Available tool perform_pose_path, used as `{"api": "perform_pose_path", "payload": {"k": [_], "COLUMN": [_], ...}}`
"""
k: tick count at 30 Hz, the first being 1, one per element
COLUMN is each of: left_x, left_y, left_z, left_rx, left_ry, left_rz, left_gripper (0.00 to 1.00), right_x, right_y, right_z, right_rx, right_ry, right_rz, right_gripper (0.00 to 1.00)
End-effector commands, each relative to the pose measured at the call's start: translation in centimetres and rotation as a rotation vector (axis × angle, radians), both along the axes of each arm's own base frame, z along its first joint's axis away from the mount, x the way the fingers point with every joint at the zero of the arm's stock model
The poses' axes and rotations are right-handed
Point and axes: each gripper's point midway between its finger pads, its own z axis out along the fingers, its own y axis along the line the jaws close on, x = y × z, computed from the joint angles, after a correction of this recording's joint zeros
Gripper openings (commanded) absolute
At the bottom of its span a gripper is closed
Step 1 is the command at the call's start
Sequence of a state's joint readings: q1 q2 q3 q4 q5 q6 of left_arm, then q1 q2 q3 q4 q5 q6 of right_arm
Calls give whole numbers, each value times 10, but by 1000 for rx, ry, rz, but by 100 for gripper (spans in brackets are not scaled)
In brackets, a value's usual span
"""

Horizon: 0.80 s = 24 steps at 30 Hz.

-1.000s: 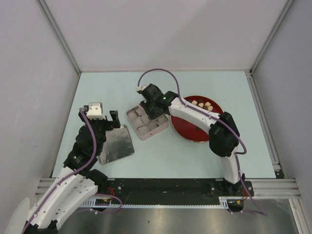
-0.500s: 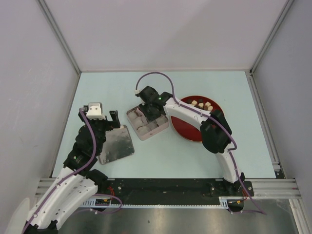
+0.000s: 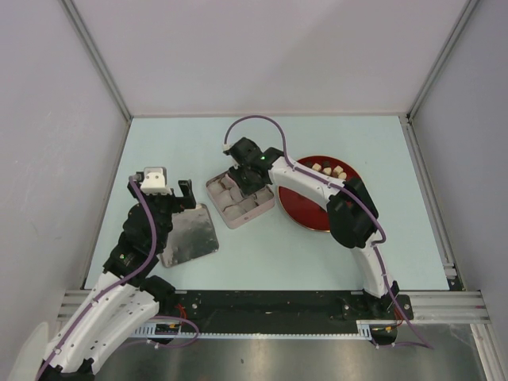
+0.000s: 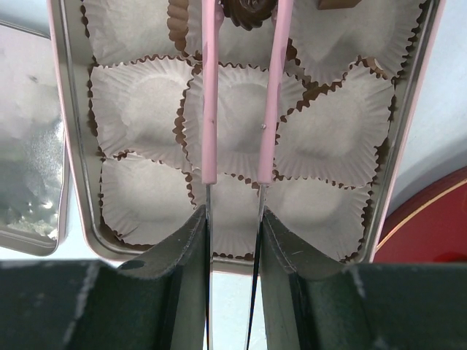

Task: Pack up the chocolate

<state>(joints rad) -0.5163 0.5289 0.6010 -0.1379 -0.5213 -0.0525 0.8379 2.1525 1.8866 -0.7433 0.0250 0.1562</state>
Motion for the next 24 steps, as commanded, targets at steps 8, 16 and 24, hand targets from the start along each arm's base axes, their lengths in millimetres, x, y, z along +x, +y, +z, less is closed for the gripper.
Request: {"api": "perform_pose_path", "payload": {"k": [8, 16, 24], "left_x": [1, 1, 0], "left_y": [3, 3, 4], "left_z": [8, 8, 9], "left_rx": [-15, -14, -13], "left_ry": [-33, -35, -36], "left_rz": [15, 13, 16], "left_gripper": [100, 100, 100], "right_x": [9, 10, 11], "right_y": [12, 13, 14], "right_z": [11, 9, 9], "right_rx": [32, 26, 25], "right_ry": [-33, -32, -35], "right_rz": [21, 26, 29], "right_gripper": [22, 29, 36]}}
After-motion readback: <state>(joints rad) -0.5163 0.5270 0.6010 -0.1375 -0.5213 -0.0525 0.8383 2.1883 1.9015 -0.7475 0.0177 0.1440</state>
